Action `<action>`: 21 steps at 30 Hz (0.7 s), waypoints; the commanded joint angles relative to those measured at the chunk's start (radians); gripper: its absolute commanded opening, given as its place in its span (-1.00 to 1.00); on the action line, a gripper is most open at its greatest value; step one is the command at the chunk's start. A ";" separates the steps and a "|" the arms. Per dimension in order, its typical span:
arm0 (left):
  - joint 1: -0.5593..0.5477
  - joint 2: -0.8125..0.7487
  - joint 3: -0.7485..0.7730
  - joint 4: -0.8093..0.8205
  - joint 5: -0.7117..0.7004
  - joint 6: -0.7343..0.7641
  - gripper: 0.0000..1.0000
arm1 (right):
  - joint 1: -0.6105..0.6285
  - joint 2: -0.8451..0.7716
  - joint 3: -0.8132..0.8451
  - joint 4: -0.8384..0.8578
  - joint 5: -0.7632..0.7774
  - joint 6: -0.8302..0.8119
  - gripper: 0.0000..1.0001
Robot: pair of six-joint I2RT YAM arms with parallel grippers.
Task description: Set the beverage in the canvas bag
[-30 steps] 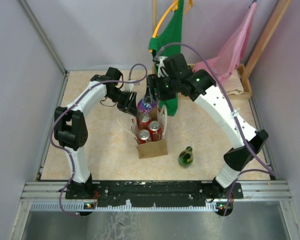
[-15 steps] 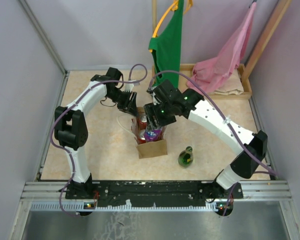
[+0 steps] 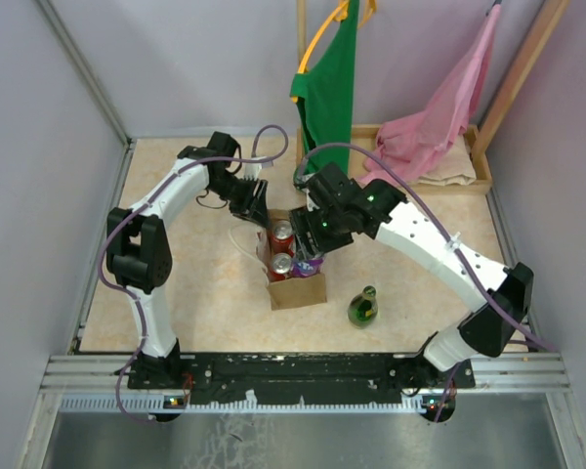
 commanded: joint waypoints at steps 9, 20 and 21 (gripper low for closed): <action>-0.012 0.015 0.019 0.005 0.000 0.006 -0.03 | 0.031 -0.048 -0.047 0.013 0.050 -0.004 -1.00; -0.013 0.013 0.016 0.007 -0.001 0.006 -0.04 | 0.059 0.005 -0.060 0.036 0.100 -0.015 -1.00; -0.014 0.014 0.016 0.007 -0.001 0.006 -0.04 | 0.061 0.014 -0.060 0.042 0.101 -0.017 -1.00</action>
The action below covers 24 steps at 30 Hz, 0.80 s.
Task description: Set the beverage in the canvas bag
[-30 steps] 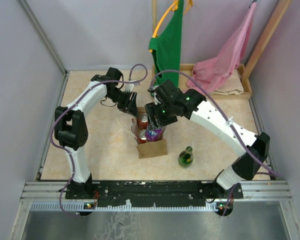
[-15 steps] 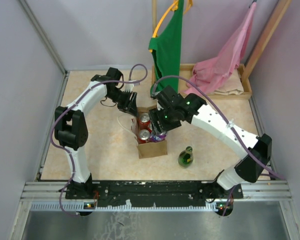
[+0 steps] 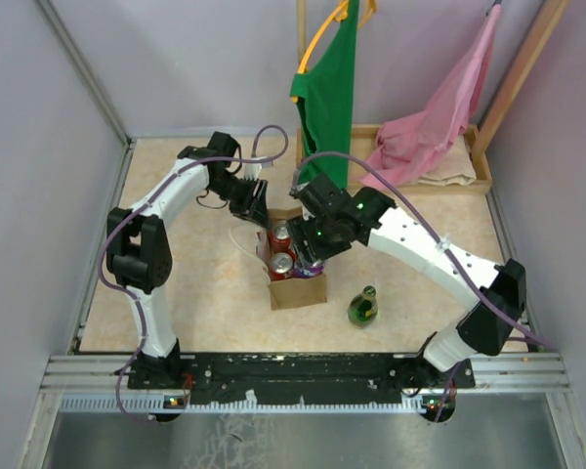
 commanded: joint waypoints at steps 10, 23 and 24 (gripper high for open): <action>-0.013 0.012 0.014 0.008 0.006 0.010 -0.04 | 0.034 0.078 0.007 0.029 0.020 -0.028 -1.00; -0.013 0.015 0.013 0.012 0.010 0.008 -0.04 | 0.035 0.144 -0.014 0.000 0.020 -0.035 -1.00; -0.013 0.013 0.013 0.011 0.008 0.009 -0.04 | 0.036 0.144 -0.022 0.001 0.020 -0.035 -1.00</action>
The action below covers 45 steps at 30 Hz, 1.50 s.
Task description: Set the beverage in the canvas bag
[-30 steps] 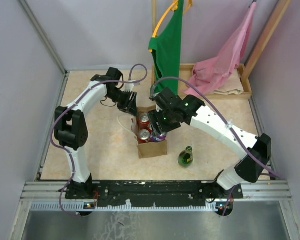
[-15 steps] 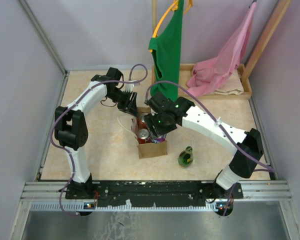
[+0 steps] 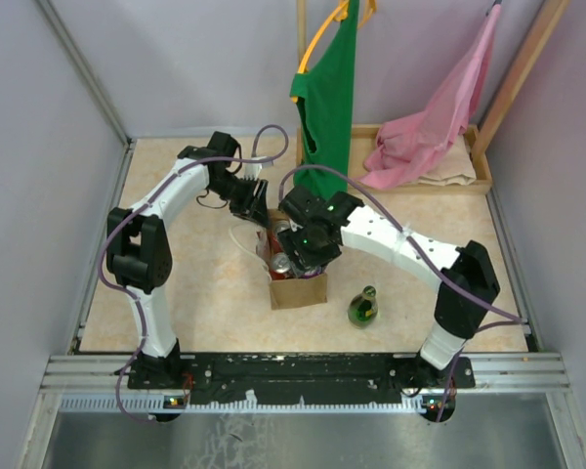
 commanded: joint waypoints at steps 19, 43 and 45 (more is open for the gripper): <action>-0.013 0.014 0.014 0.006 0.010 0.009 -0.04 | 0.011 -0.047 0.029 -0.017 0.077 0.010 0.49; -0.014 0.000 0.006 0.018 -0.001 -0.001 -0.04 | -0.059 -0.178 0.339 -0.131 0.421 0.076 0.61; -0.014 0.000 0.007 0.022 -0.004 -0.002 -0.04 | -0.106 -0.216 0.268 -0.147 0.392 0.104 0.59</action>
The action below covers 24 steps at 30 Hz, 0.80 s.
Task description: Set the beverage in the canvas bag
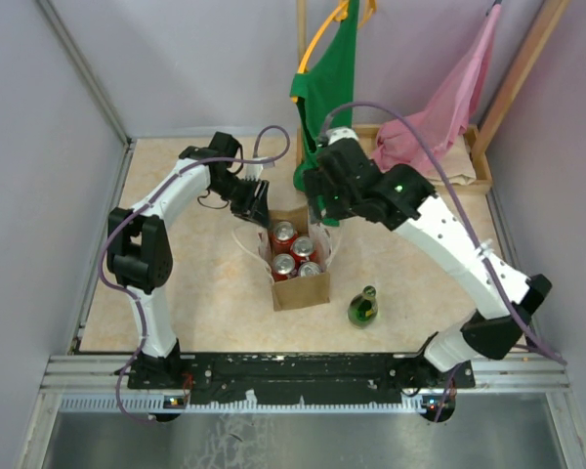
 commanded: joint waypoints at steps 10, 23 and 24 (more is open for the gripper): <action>-0.007 0.013 0.046 0.029 -0.011 -0.006 -0.04 | -0.143 -0.160 -0.356 -0.090 -0.097 0.146 0.43; -0.007 0.026 0.046 0.027 -0.006 0.000 -0.04 | -0.133 -0.220 -0.394 -0.307 -0.236 0.223 0.25; -0.007 0.027 0.046 0.027 -0.004 0.000 -0.04 | -0.134 -0.222 -0.390 -0.327 -0.239 0.228 0.24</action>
